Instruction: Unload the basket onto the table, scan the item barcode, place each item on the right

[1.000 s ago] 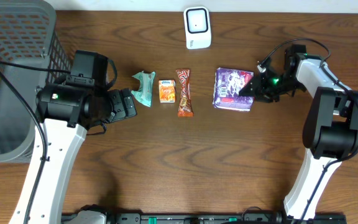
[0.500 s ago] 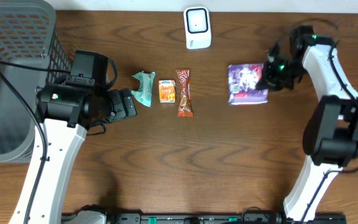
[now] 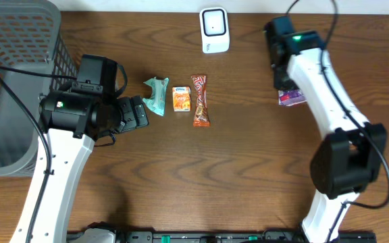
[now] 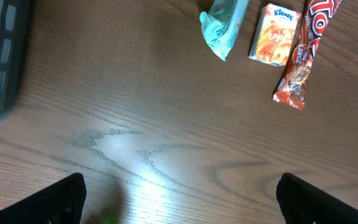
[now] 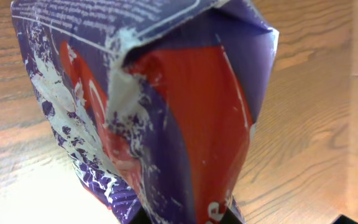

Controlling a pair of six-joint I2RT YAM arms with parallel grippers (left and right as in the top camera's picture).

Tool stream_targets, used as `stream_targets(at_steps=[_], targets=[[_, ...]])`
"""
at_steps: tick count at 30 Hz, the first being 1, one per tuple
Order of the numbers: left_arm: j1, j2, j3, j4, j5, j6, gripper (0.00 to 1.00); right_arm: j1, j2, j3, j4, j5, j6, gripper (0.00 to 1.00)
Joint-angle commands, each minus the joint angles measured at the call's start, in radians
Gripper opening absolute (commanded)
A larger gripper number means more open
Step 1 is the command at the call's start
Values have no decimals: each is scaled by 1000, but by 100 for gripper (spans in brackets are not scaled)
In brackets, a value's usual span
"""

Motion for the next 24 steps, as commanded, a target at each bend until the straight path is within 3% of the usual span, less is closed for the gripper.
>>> stream_targets(at_steps=[1, 6, 7, 8, 10, 13, 24], targets=[[4, 5, 0, -3, -16, 10, 98, 48, 62, -13, 16, 74, 60, 9], [4, 5, 0, -3, -16, 10, 98, 116, 72, -13, 107, -111, 59, 28], [4, 5, 0, -3, -16, 10, 98, 131, 72, -13, 123, -111, 59, 40], [4, 5, 0, -3, -16, 10, 98, 155, 72, -13, 144, -112, 59, 62], [4, 5, 0, -3, -16, 10, 98, 185, 72, -13, 162, -136, 58, 76], [4, 5, 0, -3, -16, 9, 98, 216, 72, -13, 186, -196, 52, 82], [4, 5, 0, -3, -16, 10, 98, 197, 71, 74, 240, -671, -11, 82]])
